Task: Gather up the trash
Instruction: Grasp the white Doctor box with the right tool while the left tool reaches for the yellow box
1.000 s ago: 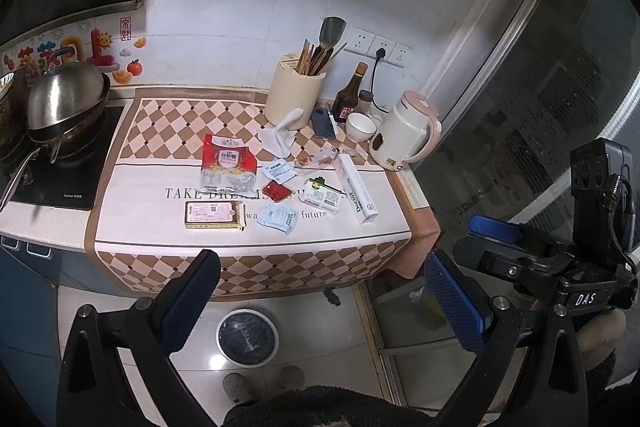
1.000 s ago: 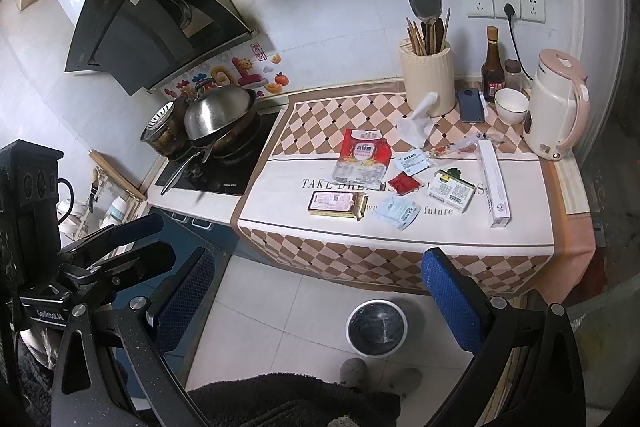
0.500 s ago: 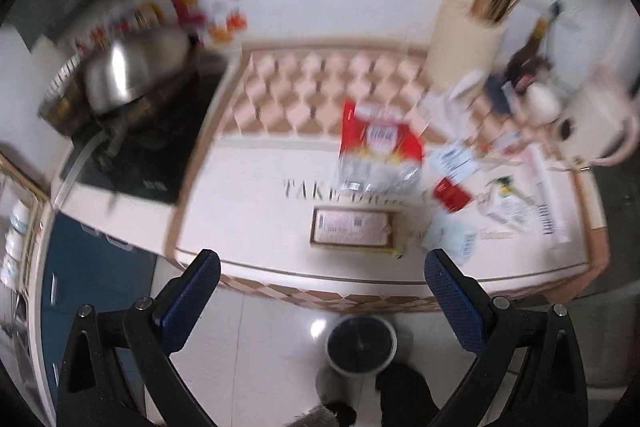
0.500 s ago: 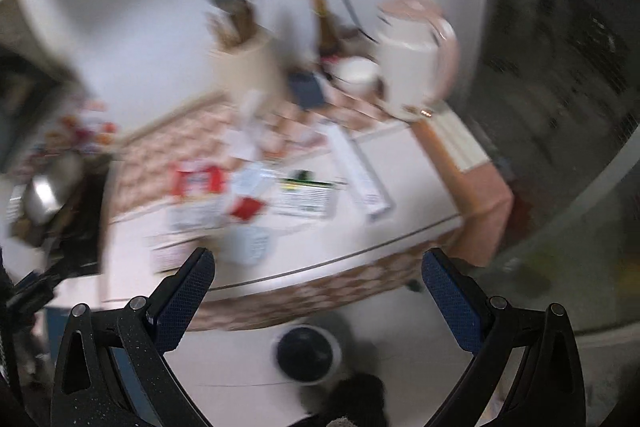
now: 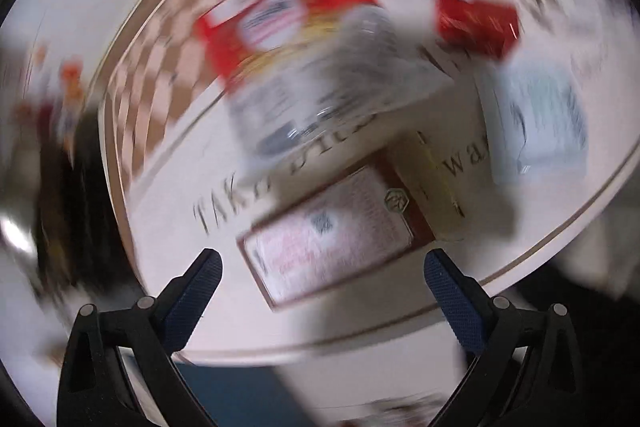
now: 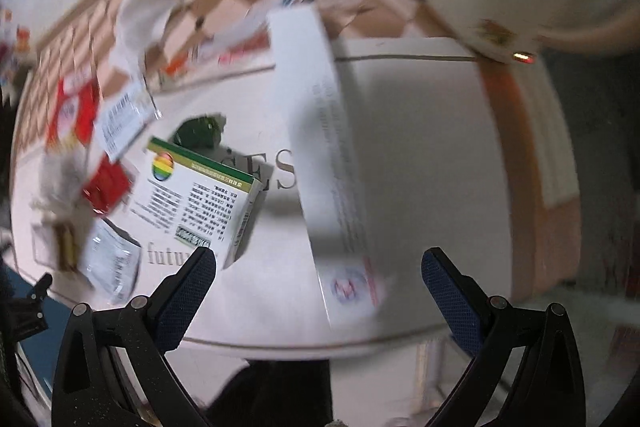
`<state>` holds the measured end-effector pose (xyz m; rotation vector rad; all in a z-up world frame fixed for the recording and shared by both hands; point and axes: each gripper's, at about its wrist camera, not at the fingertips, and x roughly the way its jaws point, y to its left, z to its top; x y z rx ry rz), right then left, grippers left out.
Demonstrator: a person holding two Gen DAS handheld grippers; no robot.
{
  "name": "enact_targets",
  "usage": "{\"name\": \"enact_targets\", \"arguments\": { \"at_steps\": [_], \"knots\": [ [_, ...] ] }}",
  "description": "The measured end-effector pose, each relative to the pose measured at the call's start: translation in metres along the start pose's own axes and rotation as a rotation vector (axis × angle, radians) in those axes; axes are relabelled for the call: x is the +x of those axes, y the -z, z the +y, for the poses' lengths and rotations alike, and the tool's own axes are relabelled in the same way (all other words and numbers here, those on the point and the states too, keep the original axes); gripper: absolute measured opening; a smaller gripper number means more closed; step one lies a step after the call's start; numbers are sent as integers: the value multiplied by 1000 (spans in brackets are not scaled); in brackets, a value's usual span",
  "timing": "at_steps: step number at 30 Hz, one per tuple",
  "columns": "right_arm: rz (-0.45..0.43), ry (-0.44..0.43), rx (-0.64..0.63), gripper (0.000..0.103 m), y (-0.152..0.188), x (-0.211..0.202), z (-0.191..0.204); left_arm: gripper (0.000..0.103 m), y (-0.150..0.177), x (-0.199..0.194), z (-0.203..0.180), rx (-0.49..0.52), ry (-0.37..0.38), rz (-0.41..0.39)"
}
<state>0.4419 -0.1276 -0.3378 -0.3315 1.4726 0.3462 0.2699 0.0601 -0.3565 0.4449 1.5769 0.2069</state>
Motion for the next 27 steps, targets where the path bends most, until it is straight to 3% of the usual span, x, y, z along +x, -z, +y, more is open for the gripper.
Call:
{"name": "enact_targets", "arguments": {
  "at_steps": [3, 6, 8, 9, 10, 11, 12, 13, 18, 19, 21, 27],
  "knots": [
    [47, 1, -37, 103, -13, 21, 5, 103, -10, 7, -18, 187, -49, 35],
    [72, 9, -49, 98, -24, 36, 7, 100, -14, 9, -27, 266, -30, 18],
    [70, -32, -47, 93, -28, 40, 7, 83, -17, 10, -25, 259, 35, 22],
    [67, -50, -40, 86, -30, 40, 7, 66, -15, 6, -23, 236, 98, 33],
    [59, -66, -32, 73, -31, 39, 6, 50, -14, 2, -22, 228, 95, 17],
    [45, -88, -31, 64, -31, 36, 7, 48, -13, 0, -22, 221, 90, 12],
    [37, -104, -30, 46, -31, 34, 8, 40, -10, -5, -23, 205, 100, 8],
    [26, -92, -23, 42, -30, 31, 8, 35, -8, -7, -23, 191, 104, 6],
    [13, -129, 16, 40, -16, 22, 2, 9, 2, -33, -17, 73, 112, -47],
    [9, -145, 37, 40, -11, 19, 0, 0, 6, -40, -15, 43, 119, -61],
    [-13, -170, 85, 39, 2, 8, -6, 0, 20, -54, -3, -44, 165, -102],
    [-121, -178, 162, 38, 44, -35, -8, 0, 54, -90, 30, -247, 194, -193]
  ]
}}
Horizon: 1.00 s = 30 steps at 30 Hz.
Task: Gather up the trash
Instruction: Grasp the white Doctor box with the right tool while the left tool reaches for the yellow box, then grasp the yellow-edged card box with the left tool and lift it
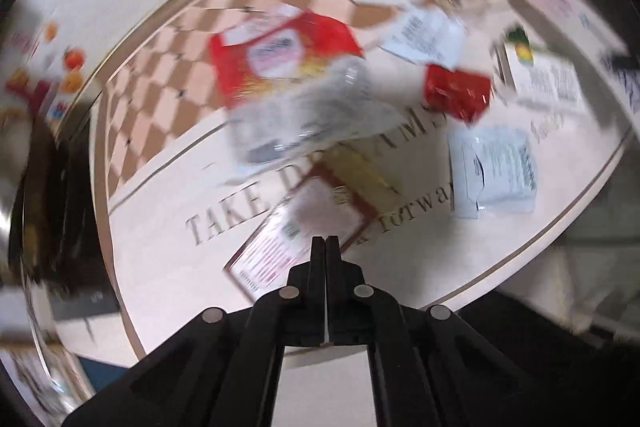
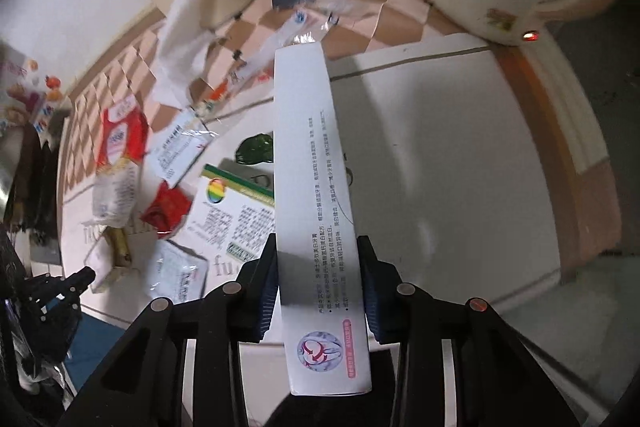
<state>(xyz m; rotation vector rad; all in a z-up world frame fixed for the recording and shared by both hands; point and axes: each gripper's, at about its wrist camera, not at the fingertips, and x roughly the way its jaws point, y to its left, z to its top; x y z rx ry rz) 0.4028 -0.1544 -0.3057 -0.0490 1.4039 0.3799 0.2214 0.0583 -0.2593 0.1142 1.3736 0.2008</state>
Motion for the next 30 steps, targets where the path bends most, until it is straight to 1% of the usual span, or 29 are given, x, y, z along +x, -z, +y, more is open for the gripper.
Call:
{"name": "enact_targets", "arguments": {
  "at_steps": [2, 3, 4, 5, 6, 7, 8, 9, 10, 11, 12, 13, 14, 15, 16, 18, 20, 21, 22, 23, 24, 25, 26, 27, 28, 30],
  "knots": [
    [-19, -14, 12, 38, 7, -18, 3, 0, 15, -22, 11, -71, 20, -21],
    [-25, -20, 15, 38, 9, -20, 5, 0, 11, -24, 18, -91, 28, -29],
    [-38, -29, 15, 38, 14, -24, 12, 0, 16, -31, 19, -98, 47, -35],
    [-42, -32, 13, 38, 16, -26, 17, 0, 16, -27, 28, -98, 58, -43],
    [-49, -40, 12, 38, 21, -30, 20, 5, 14, -20, 35, -90, 53, -55],
    [-49, -49, 11, 38, 26, -31, 23, 7, 15, -15, 34, -64, 54, -46],
    [-46, -53, 10, 38, 30, -31, 25, 11, 12, 1, 37, -29, 56, -27],
    [-43, -58, 9, 38, 34, -29, 30, 28, 6, 24, 39, 23, 52, 9],
    [-39, -60, 4, 38, 37, -24, 37, 48, 3, 40, 38, 66, 35, 42],
    [-37, -59, 0, 38, 40, -22, 41, 54, 1, 54, 38, 100, 23, 67],
    [-33, -58, 0, 38, 42, -18, 44, 56, -1, 72, 36, 145, -2, 105],
    [-29, -60, 1, 38, 43, -16, 45, 63, -2, 82, 34, 177, -15, 131],
    [-18, -66, 5, 38, 42, -11, 46, 76, -4, 88, 27, 238, -45, 126],
    [-12, -70, 7, 38, 42, -8, 47, 91, -3, 89, 24, 272, -76, 121],
    [-7, -74, 10, 38, 41, -5, 48, 94, -9, 90, 20, 323, -106, 103],
    [-2, -73, 8, 38, 36, 2, 50, 94, -17, 92, 22, 316, -76, 106],
    [7, -81, 11, 38, 31, 10, 50, 93, -28, 94, 25, 300, -47, 85],
    [11, -86, 13, 38, 29, 13, 50, 91, -31, 94, 25, 300, -35, 73],
    [16, -89, 16, 38, 27, 16, 50, 79, -33, 93, 25, 300, -22, 64],
    [22, -86, 17, 38, 25, 19, 49, 74, -34, 90, 22, 309, -3, 47],
    [27, -85, 17, 38, 24, 21, 48, 68, -34, 88, 18, 336, -18, 32],
    [31, -85, 17, 38, 22, 24, 48, 57, -34, 88, 13, 364, -35, 29],
    [33, -83, 16, 38, 22, 26, 47, 45, -33, 86, 8, 387, -21, 31],
    [35, -79, 16, 37, 21, 26, 47, 25, -33, 83, 5, 392, -8, 29],
    [36, -79, 18, 37, 21, 27, 47, 17, -34, 79, 3, 387, -6, 28],
    [36, -81, 22, 37, 20, 25, 45, 9, -34, 73, 1, 387, -10, 17]
  ]
}}
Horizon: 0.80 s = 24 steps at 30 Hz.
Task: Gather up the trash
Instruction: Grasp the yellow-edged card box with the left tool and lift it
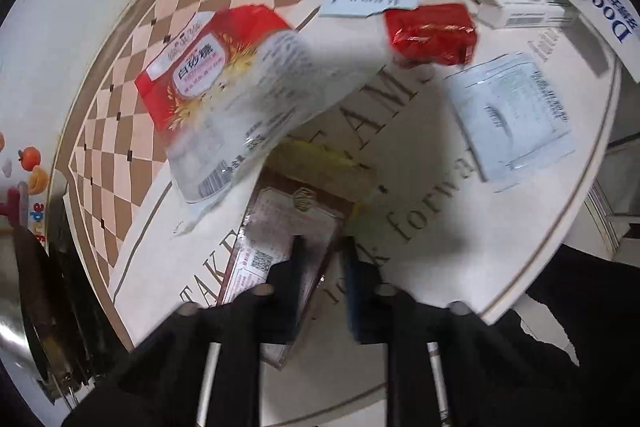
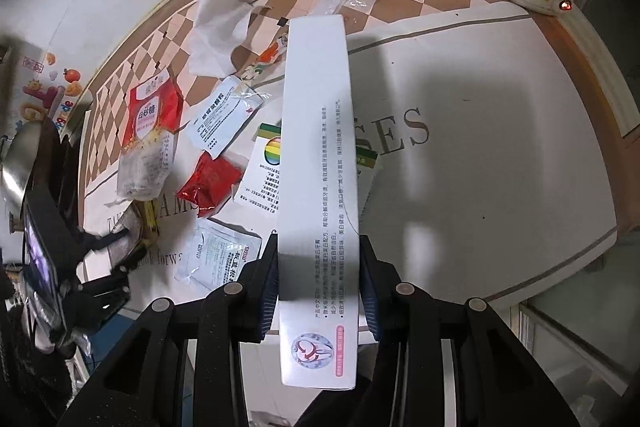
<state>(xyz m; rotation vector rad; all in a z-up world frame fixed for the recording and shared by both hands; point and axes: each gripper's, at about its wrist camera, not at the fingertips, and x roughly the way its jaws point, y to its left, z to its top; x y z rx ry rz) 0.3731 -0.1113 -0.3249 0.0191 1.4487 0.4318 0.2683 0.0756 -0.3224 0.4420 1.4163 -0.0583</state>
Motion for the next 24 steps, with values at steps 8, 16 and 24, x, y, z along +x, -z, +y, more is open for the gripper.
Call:
{"name": "enact_targets", "arguments": {
  "at_steps": [8, 16, 24],
  "knots": [
    [-24, -29, 34, 37, 6, -18, -7, 3, 18, -33, 38, -425, 413, -56],
    [-14, -38, 60, 37, 7, -13, -7, 69, 25, 2, 36, -350, 236, 30],
    [21, -28, 73, 37, 12, 6, -4, 83, 10, 26, 20, -292, 292, 94]
  ]
}}
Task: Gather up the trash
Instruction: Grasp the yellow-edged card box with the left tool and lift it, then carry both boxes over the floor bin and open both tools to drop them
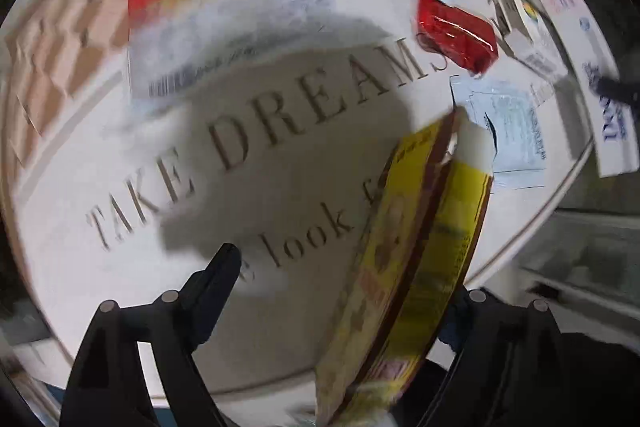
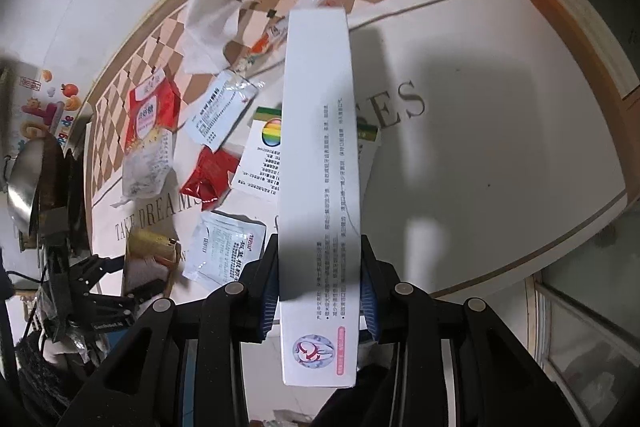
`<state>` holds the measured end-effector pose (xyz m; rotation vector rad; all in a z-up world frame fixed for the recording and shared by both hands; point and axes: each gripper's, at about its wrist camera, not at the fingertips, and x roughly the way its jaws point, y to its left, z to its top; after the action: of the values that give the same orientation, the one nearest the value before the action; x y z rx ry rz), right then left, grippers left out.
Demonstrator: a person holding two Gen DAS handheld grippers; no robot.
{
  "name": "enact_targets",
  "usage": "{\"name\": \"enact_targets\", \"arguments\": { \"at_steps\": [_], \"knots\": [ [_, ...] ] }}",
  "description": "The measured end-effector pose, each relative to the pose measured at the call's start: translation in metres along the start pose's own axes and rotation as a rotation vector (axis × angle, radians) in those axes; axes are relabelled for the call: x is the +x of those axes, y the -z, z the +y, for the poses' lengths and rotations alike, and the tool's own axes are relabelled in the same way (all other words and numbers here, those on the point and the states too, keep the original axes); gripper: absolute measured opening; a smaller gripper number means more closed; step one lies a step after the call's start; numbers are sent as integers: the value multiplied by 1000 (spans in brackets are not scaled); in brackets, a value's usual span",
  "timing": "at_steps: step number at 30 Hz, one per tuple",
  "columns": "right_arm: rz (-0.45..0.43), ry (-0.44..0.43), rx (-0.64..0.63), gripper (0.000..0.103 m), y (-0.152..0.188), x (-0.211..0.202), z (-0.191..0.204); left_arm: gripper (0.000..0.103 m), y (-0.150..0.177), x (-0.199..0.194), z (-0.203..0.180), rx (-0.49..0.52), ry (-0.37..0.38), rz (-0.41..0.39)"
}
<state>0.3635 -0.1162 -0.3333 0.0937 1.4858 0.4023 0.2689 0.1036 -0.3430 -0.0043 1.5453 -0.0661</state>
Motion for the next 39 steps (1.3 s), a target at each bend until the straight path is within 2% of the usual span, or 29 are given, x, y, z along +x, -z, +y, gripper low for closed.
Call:
{"name": "enact_targets", "arguments": {
  "at_steps": [1, 2, 3, 4, 8, 10, 13, 16, 18, 21, 24, 28, 29, 31, 32, 33, 36, 37, 39],
  "knots": [
    [0, 7, -3, 37, 0, 1, 1, 69, 1, 0, -7, 27, -26, -19],
    [0, 10, -6, 36, 0, 2, 1, 62, 2, -2, -15, 36, -22, -23],
    [-1, 12, -7, 36, 0, 2, 1, 32, 4, -7, -20, 48, -27, -51],
    [-3, 15, -7, 36, 0, 2, 2, 19, 4, -10, -25, 49, -25, -56],
    [-36, 23, 0, 36, 1, -7, 0, 18, 17, -27, -36, 29, -58, -90],
    [-66, 10, 7, 36, 4, -17, 1, 19, 28, -43, -36, -40, -98, -123],
    [-114, -12, -13, 36, 16, -35, 8, 19, 54, -75, -32, -164, -100, -208],
    [-161, -44, -41, 36, 42, -54, 17, 19, 88, -94, -39, -273, -111, -292],
    [-186, -55, -54, 36, 70, -61, 19, 19, 111, -100, -48, -325, -86, -329],
    [-203, -68, -48, 36, 131, -59, 11, 19, 154, -91, -69, -367, -52, -353],
    [-170, -57, -28, 36, 190, -40, -4, 19, 197, -50, -86, -394, 5, -302],
    [12, -15, 13, 36, 266, 27, -33, 19, 228, 54, -91, -435, 88, -110],
    [95, -17, 38, 36, 286, 59, -44, 19, 233, 89, -91, -456, 100, -64],
    [185, -3, 60, 36, 306, 103, -57, 19, 239, 145, -88, -488, 121, 0],
    [248, -3, 66, 36, 318, 141, -66, 19, 241, 172, -87, -499, 128, 28],
    [277, -1, 59, 36, 323, 162, -69, 19, 241, 216, -85, -516, 129, 65],
    [395, 4, 20, 36, 341, 273, -87, 19, 237, 303, -83, -517, 145, 127],
    [416, 13, 16, 36, 344, 297, -91, 20, 235, 341, -83, -511, 152, 163],
    [513, 20, -15, 36, 355, 376, -104, 20, 230, 408, -86, -487, 191, 250]
  ]
}}
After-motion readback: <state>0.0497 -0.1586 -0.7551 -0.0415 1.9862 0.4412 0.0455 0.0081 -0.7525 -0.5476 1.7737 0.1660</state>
